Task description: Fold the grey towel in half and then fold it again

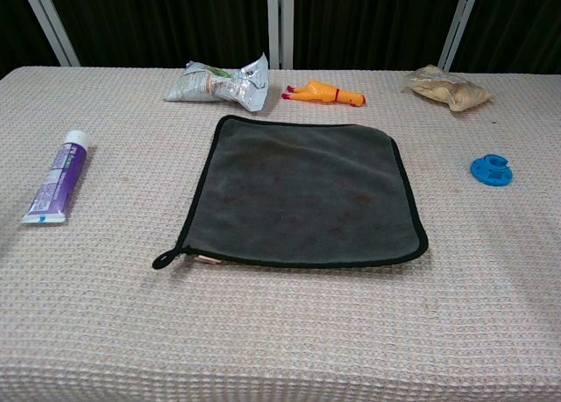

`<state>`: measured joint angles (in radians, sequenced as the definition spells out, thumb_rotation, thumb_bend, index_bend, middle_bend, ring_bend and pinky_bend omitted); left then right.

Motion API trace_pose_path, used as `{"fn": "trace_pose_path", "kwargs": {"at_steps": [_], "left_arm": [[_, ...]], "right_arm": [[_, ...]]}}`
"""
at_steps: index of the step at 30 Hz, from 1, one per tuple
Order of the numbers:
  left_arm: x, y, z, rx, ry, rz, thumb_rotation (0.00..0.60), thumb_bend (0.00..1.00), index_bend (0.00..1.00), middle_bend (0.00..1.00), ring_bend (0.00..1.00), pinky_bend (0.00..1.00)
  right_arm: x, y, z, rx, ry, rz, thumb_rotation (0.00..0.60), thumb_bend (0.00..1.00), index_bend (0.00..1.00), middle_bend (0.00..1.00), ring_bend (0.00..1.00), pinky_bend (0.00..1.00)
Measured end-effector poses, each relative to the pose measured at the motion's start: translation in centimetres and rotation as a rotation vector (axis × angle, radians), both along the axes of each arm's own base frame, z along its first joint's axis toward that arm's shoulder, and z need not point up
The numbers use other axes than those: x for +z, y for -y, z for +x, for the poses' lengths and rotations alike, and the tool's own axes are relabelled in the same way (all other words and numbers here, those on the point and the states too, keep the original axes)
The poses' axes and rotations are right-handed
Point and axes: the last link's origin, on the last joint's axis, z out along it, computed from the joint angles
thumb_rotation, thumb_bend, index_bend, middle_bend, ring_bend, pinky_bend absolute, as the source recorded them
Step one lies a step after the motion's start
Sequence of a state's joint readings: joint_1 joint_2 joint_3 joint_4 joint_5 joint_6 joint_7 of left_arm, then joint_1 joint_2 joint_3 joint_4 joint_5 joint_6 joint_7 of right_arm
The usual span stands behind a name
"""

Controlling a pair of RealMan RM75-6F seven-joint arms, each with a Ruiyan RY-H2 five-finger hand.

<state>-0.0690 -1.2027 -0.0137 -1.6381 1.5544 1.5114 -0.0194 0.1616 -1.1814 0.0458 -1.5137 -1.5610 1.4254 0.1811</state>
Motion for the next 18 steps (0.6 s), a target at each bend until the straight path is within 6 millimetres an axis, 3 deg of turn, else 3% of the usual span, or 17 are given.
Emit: {"fn": "trace_pose_path", "kwargs": {"at_steps": [13,18], "left_arm": [[-1.0,-1.6,1.7,-0.09,-0.005,-0.071,0.6,0.27,0.24,0.16,0.15,0.14],[-3.2,-3.1,3.9,-0.209,0.013,-0.155,0.6,0.27,0.26,0.17,0.15,0.14]], "right_arm": [[0.6,0.6,0.5,0.044,-0.007,-0.03,0.6,0.23,0.17,0.18,0.0,0.1],[1.2,0.9,1.3,0.082,-0.023,-0.043,0.6,0.23,0.17,0.18,0.0,0.1]]}}
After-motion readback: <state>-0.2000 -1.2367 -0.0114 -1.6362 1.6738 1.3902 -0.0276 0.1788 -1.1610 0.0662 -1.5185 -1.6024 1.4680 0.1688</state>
